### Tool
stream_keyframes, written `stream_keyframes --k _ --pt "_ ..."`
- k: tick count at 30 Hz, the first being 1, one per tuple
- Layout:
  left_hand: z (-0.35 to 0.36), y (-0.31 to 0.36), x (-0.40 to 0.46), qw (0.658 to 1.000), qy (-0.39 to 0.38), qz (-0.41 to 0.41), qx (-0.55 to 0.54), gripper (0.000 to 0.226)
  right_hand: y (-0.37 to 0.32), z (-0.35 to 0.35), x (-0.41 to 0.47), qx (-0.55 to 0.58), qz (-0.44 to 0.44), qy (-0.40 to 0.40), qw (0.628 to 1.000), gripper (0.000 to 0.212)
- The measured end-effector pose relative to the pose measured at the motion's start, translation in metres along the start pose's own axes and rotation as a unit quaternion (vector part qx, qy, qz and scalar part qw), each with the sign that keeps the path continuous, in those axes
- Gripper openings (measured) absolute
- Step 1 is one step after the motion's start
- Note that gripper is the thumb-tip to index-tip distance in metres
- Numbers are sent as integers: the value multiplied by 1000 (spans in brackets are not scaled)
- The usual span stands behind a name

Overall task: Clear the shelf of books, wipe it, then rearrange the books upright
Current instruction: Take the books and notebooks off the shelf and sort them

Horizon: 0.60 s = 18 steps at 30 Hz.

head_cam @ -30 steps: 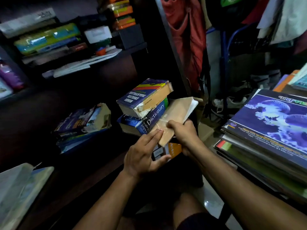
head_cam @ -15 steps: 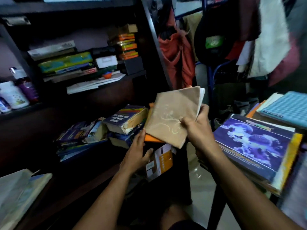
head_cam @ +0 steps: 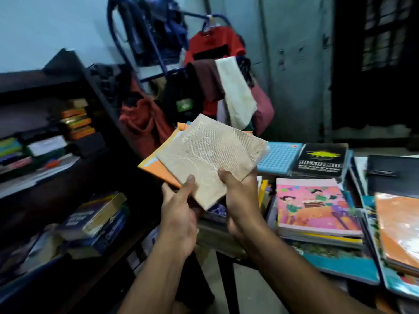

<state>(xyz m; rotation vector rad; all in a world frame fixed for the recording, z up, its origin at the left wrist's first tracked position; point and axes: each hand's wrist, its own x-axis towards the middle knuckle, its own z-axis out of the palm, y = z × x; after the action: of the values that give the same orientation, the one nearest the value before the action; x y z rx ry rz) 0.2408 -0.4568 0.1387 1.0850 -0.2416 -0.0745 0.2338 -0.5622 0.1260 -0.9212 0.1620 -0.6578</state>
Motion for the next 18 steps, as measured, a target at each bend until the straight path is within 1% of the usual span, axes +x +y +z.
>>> stream_keyframes --k 2,3,5,6,7,9,10,12,13,14,15,17,18 --pt "29 -4 5 999 -31 -13 2 39 -26 -28 5 -56 -15 -2 998 62" --pt "40 -8 7 999 -48 -20 -1 40 -45 -46 10 -80 -5 -14 997 59" --pt "57 -14 12 998 -61 -20 2 44 -90 -79 21 -90 46 -68 993 31" --pt "69 -19 15 998 -67 -20 9 46 -116 -98 27 -98 70 -89 989 22" --pt "79 -22 18 997 -73 -17 21 47 -136 -117 33 -107 86 -105 985 25" --pt "97 -31 19 994 -93 -16 59 49 -162 -150 46 -118 103 -126 980 41" --pt "103 -34 18 991 -104 -14 83 50 -164 -160 50 -130 114 -130 976 42" --pt "112 -40 21 982 -129 -13 138 51 -157 -176 59 -166 127 -120 971 32" --pt "114 -42 25 977 -139 -14 164 52 -150 -180 65 -179 129 -110 969 32" --pt "116 -42 30 971 -152 -14 184 54 -144 -182 70 -186 131 -101 969 37" --pt "116 -42 38 965 -166 -18 200 55 -138 -180 77 -190 132 -97 968 39" --pt "120 -43 64 958 -187 -28 217 56 -130 -178 101 -196 122 -97 968 27" --pt "124 -45 81 956 -181 -31 227 55 -127 -176 114 -210 111 -98 966 29"
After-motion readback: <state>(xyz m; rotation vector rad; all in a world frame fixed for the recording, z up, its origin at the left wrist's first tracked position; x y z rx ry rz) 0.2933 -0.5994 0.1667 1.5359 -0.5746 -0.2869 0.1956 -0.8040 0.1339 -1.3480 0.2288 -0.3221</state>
